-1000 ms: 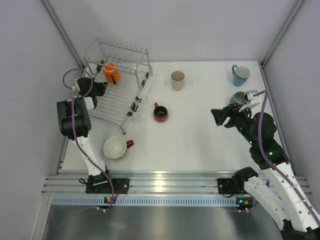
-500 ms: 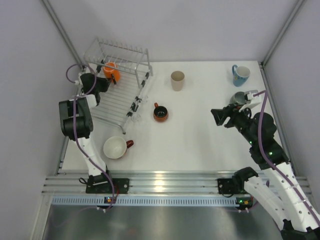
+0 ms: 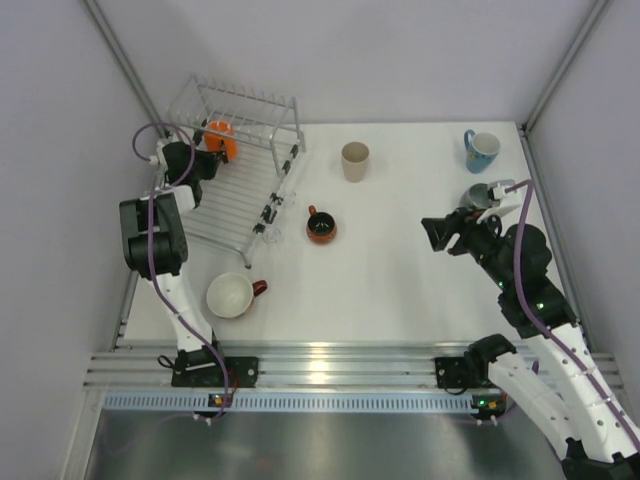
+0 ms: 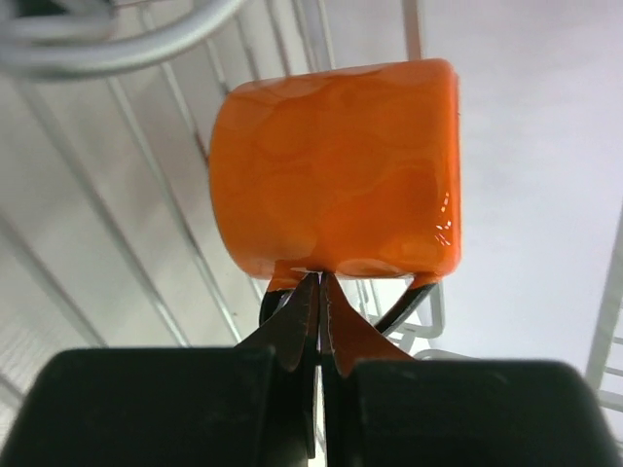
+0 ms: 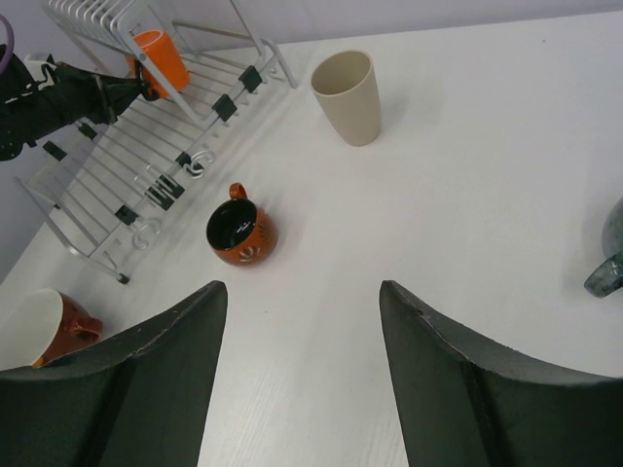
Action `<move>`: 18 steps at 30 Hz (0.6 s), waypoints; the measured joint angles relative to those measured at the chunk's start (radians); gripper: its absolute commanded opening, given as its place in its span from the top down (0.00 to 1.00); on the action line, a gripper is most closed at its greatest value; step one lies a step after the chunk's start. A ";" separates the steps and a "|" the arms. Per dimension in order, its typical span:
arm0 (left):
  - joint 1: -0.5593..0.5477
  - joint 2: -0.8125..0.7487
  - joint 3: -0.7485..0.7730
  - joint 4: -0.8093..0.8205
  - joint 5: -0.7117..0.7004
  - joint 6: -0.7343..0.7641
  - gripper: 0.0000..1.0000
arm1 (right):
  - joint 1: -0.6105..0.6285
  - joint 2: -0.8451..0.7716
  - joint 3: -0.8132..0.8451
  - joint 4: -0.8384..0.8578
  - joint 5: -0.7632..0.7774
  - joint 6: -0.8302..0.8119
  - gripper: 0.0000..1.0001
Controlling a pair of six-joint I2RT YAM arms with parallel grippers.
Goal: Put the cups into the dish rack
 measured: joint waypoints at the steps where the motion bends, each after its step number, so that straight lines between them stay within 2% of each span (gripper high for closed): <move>1: 0.000 -0.003 -0.006 -0.005 -0.009 0.000 1.00 | 0.000 -0.001 0.000 0.000 0.000 0.000 0.35; 13: 0.000 -0.111 -0.066 -0.180 -0.196 0.045 1.00 | 0.000 -0.034 0.000 -0.008 0.000 0.003 0.35; 18: 0.000 -0.193 -0.067 -0.249 -0.271 0.076 0.87 | 0.000 -0.035 0.003 -0.020 -0.002 0.005 0.35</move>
